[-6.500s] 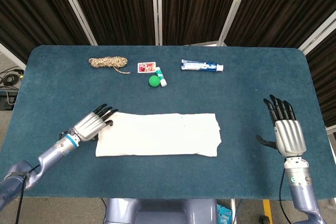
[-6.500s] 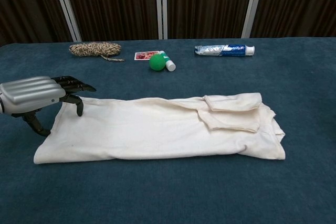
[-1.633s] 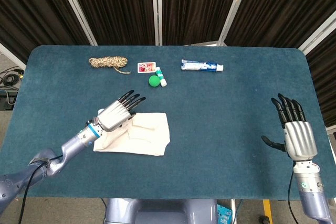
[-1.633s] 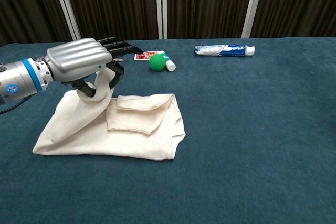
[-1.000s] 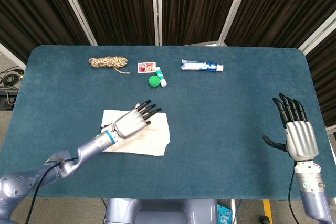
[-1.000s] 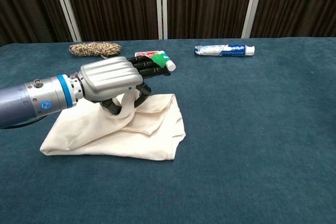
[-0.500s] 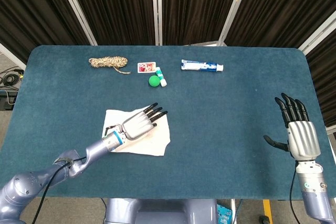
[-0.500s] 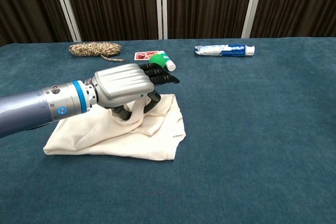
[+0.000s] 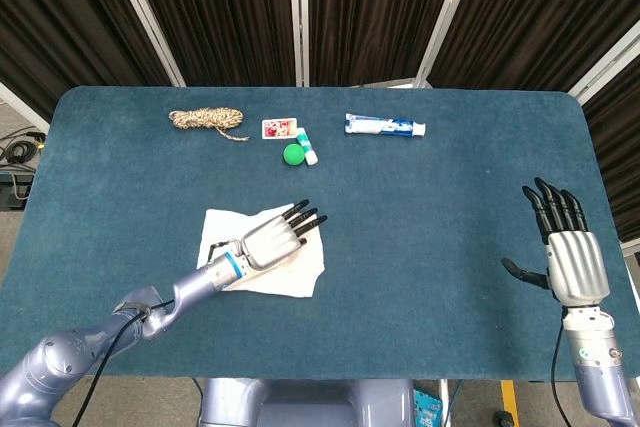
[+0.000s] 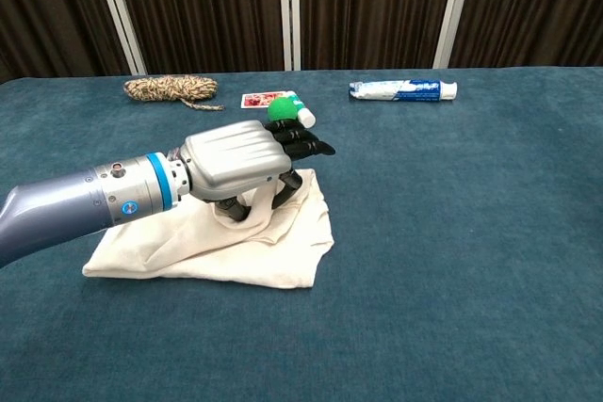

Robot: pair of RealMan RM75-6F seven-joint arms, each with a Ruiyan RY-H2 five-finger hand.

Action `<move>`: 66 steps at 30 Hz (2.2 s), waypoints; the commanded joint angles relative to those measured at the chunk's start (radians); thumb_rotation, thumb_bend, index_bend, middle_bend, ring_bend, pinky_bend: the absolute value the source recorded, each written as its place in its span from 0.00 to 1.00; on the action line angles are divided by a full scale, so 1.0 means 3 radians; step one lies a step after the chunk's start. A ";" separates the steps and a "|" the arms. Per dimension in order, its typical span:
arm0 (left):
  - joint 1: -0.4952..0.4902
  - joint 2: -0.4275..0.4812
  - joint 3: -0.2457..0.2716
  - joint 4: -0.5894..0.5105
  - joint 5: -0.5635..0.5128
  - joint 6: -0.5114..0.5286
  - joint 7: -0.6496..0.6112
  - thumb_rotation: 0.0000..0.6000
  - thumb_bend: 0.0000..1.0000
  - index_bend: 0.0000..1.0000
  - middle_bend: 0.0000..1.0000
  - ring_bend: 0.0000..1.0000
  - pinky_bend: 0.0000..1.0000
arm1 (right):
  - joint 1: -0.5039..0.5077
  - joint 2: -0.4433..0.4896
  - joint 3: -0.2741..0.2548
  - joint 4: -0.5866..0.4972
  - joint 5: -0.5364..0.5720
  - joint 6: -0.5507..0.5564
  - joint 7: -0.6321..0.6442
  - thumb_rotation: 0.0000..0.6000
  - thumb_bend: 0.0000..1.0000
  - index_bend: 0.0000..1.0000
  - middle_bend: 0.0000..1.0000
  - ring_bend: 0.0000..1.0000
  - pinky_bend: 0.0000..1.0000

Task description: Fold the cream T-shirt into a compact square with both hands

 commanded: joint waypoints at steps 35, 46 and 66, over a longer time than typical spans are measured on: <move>0.0385 0.1352 -0.0557 -0.2127 -0.1281 -0.0279 -0.0197 1.00 0.24 0.40 0.00 0.00 0.00 | -0.0011 0.0002 -0.0041 -0.0074 -0.0093 0.0026 -0.0080 1.00 0.00 0.00 0.00 0.00 0.00; 0.0369 0.1155 -0.0556 -0.1912 -0.1535 -0.0604 -0.0087 1.00 0.36 0.44 0.00 0.00 0.00 | -0.0012 -0.0004 -0.0037 -0.0068 -0.0078 0.0021 -0.0091 1.00 0.00 0.00 0.00 0.00 0.00; 0.0264 0.0833 -0.0646 -0.1616 -0.1829 -0.0918 0.0211 1.00 0.36 0.44 0.00 0.00 0.00 | -0.0007 0.0007 -0.0025 -0.0053 -0.0052 0.0002 -0.0058 1.00 0.00 0.00 0.00 0.00 0.00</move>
